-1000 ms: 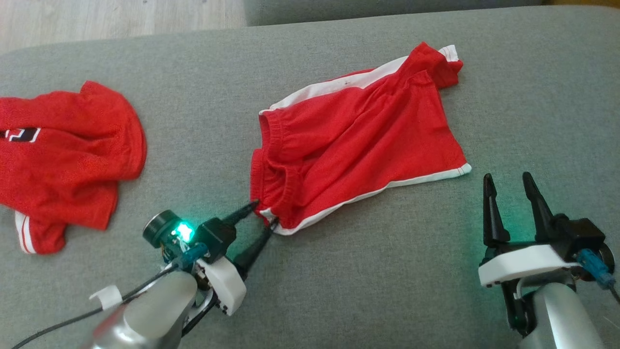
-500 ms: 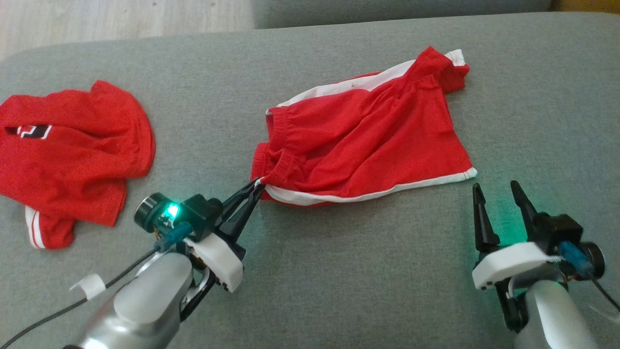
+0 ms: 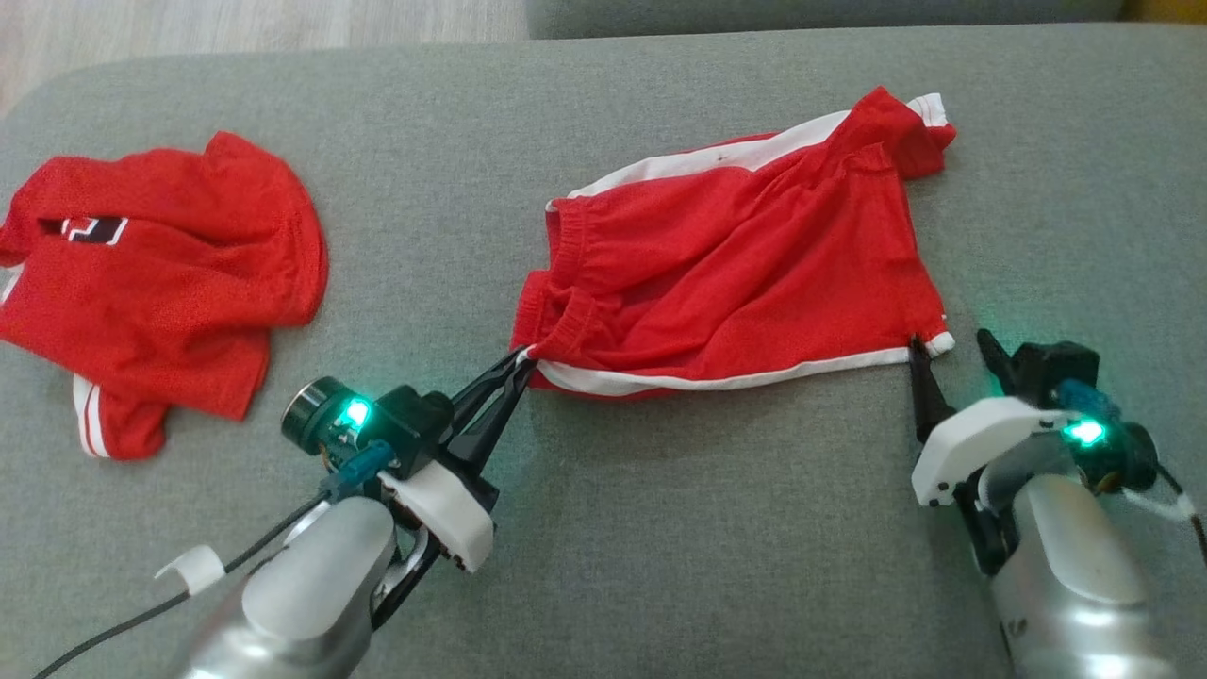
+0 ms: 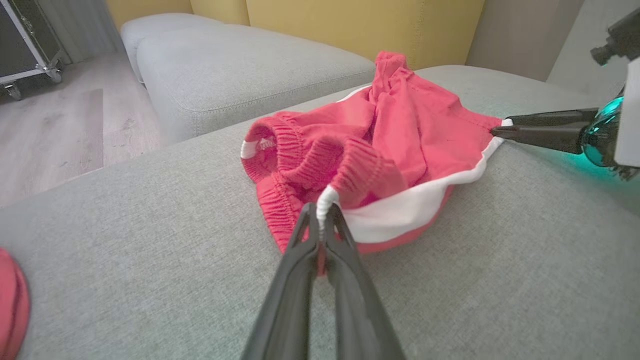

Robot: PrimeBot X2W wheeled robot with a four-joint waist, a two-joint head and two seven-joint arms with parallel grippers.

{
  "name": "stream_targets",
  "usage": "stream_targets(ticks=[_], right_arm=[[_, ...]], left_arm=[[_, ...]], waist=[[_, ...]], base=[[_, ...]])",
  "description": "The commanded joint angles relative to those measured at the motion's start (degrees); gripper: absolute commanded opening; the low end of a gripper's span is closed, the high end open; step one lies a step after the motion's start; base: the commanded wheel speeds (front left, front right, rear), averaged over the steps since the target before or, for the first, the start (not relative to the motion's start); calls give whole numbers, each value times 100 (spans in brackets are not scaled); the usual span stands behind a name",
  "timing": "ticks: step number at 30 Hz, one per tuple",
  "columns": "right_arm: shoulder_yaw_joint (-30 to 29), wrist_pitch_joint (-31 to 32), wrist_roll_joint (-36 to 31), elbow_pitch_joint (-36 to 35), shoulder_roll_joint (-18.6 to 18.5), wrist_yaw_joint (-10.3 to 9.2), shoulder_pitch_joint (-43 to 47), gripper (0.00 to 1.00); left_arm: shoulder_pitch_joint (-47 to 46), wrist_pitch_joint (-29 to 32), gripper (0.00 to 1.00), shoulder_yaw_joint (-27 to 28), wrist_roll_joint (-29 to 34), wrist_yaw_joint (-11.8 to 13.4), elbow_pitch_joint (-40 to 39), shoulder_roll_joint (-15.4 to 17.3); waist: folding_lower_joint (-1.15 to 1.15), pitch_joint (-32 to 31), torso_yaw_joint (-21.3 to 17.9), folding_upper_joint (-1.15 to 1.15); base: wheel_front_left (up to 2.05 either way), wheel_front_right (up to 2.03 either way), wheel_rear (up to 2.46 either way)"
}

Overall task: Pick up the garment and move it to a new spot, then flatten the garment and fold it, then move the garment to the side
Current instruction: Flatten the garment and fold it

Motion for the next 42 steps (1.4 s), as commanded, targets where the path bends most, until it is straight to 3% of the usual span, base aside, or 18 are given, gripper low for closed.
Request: stream_targets(ticks=[1, 5, 6, 7, 8, 16, 22, 31, 42], right_arm=[[123, 90, -96, 64, -59, 37, -228, 100], [180, 181, -136, 422, -61, 37, -376, 100], [232, 201, -130, 503, -55, 37, -387, 94], [291, 216, -121, 578, -50, 37, -392, 43], [370, 223, -99, 645, -45, 37, -395, 0], [742, 96, 211, 871, -49, 37, -375, 0], [1044, -264, 578, 558, -61, 37, -452, 0], [1481, -452, 1075, -832, -356, 37, -919, 0], [1450, 68, 1047, -2777, -496, 37, -1545, 0]], left_arm=[[-181, -54, 0, 256, 75, -3, -137, 68], [-147, -54, 0, 298, 132, -18, -112, 27], [-125, -54, 0, 311, 140, -21, -104, 20], [-102, -54, 0, 323, 146, -23, -94, 14], [-78, -54, 0, 333, 151, -25, -80, 8], [105, -54, 0, 450, 143, -35, 4, -7], [263, -55, 0, 792, 103, -33, -81, 61], [-78, -30, 0, 1346, 49, 125, -400, 247], [-1156, 382, 0, 1861, -43, 516, -1253, 456]], waist=[[0, 10, 20, 0], [0, -39, 44, 0], [0, -69, 42, 0], [0, -97, 39, 0], [0, -124, 37, 0], [0, -387, -20, 0], [0, -749, -105, 0], [0, -1379, -165, 0], [0, -1764, -198, 0]], base=[[0, 0, 0], [0, 0, 0], [0, 0, 0], [0, 0, 0], [0, 0, 0], [0, 0, 0], [0, 0, 0], [0, 0, 0], [0, 0, 0]])
